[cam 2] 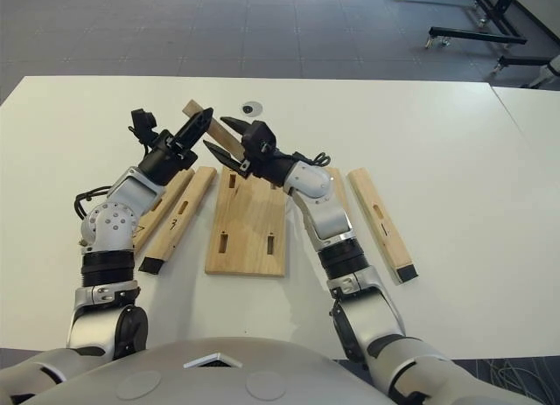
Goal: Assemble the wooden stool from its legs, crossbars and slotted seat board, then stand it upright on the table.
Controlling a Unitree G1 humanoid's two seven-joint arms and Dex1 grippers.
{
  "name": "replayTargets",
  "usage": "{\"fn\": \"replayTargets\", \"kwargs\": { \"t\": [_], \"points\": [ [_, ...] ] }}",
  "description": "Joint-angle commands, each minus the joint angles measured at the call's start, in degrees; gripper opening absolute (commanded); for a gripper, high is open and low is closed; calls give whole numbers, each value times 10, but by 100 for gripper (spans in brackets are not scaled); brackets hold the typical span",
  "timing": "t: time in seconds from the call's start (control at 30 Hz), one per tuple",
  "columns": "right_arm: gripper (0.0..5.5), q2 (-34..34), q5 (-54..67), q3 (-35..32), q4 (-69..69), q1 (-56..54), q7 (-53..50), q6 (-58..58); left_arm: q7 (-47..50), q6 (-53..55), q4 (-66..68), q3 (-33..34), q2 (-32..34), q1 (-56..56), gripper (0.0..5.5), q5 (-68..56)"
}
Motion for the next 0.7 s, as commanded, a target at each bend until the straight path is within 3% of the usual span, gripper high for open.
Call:
{"fn": "replayTargets", "kwargs": {
  "t": [0.03, 0.13, 0.33, 0.53, 0.7],
  "points": [
    [357, -22, 20, -12, -19, -1, 24, 37, 15, -36, 16, 19, 20, -16, 39, 32],
    [396, -42, 45, -36, -38, 0, 33, 64, 25, -40, -8, 42, 42, -19, 39, 33],
    [396, -61, 104, -130, -38, -11, -16, 135, 60, -3, -159, 60, 96, 42, 39, 27],
    [396, -64, 80, -139, -39, 16, -54, 129, 111, -23, -291, 59, 112, 172, 39, 89],
    [396, -67, 70, -141, -35, 27, -73, 126, 83, -72, -333, 62, 119, 227, 39, 108]
  ]
}}
